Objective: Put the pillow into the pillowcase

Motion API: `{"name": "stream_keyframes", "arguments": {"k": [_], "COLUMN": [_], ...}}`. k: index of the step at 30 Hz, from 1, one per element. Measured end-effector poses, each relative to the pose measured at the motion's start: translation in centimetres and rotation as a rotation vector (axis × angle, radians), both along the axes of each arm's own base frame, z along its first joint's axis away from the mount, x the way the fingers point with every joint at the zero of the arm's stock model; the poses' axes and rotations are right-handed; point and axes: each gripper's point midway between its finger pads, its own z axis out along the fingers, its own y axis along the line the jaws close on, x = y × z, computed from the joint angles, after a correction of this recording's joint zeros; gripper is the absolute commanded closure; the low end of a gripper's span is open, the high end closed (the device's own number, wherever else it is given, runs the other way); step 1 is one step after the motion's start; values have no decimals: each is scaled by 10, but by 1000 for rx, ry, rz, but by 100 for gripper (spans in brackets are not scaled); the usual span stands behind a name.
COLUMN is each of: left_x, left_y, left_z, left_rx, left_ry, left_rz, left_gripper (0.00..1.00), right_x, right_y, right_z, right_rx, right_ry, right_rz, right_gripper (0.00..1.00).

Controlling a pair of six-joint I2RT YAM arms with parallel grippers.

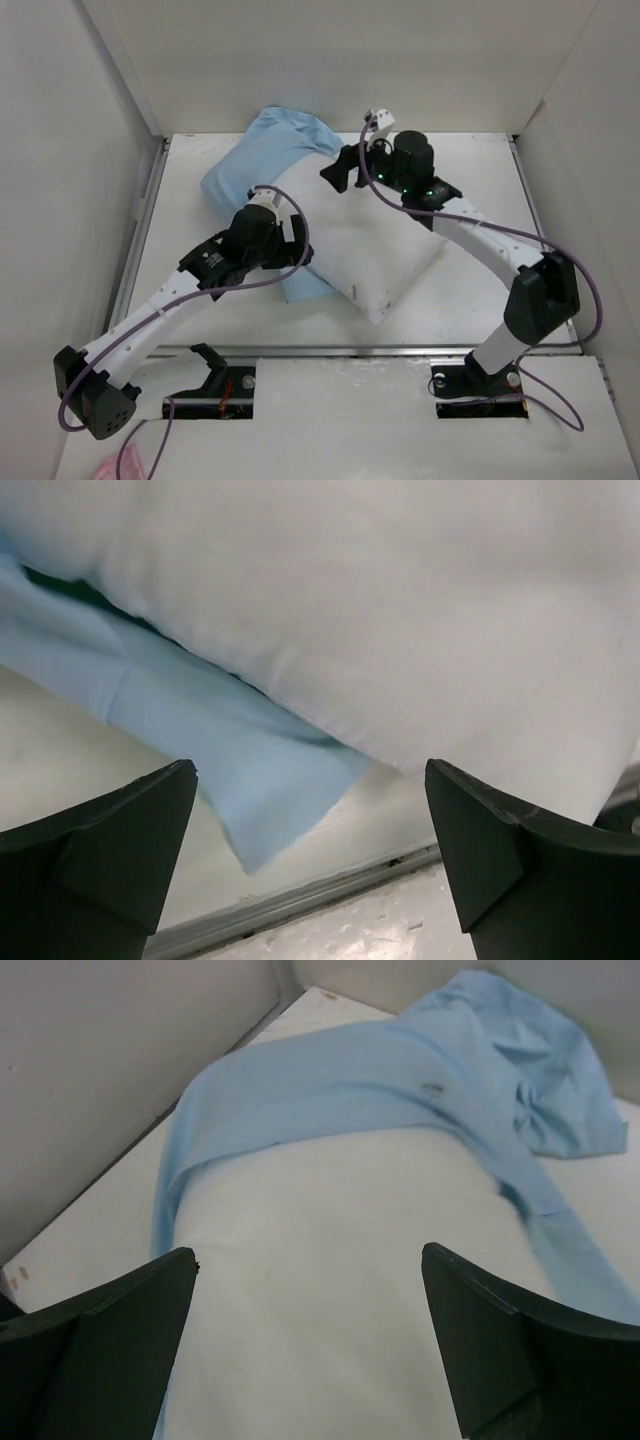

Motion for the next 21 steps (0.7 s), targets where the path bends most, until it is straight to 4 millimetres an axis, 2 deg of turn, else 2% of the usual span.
{"name": "stream_keyframes", "arguments": {"k": [3, 6, 9, 11, 13, 15, 17, 19, 21], "left_x": [5, 19, 45, 70, 101, 132, 165, 187, 199], "left_y": [22, 39, 52, 56, 61, 65, 71, 75, 81], "left_z": [8, 34, 60, 75, 79, 69, 53, 33, 11], "left_rx": [66, 102, 153, 198, 260, 341, 443, 528, 610], "left_ry": [-3, -70, -134, -166, -176, -159, -134, -106, -72], "left_rz": [108, 218, 319, 375, 434, 474, 488, 477, 442], "left_gripper": [0, 0, 0, 0, 0, 0, 0, 0, 0], "right_x": [-5, -16, -22, -24, -26, -26, -26, -25, -22], "right_y": [-22, -30, -31, -29, -29, -29, -29, -30, -30], "right_z": [31, 36, 11, -17, -45, -70, -84, -85, -80], "right_rx": [-84, -179, -279, -347, -406, -446, -475, -491, -500], "right_ry": [-79, -128, -122, -91, -53, -9, 9, 1, -22], "right_rz": [24, 68, 137, 196, 250, 283, 303, 310, 309], "right_gripper": [0, 0, 0, 0, 0, 0, 0, 0, 0]}}
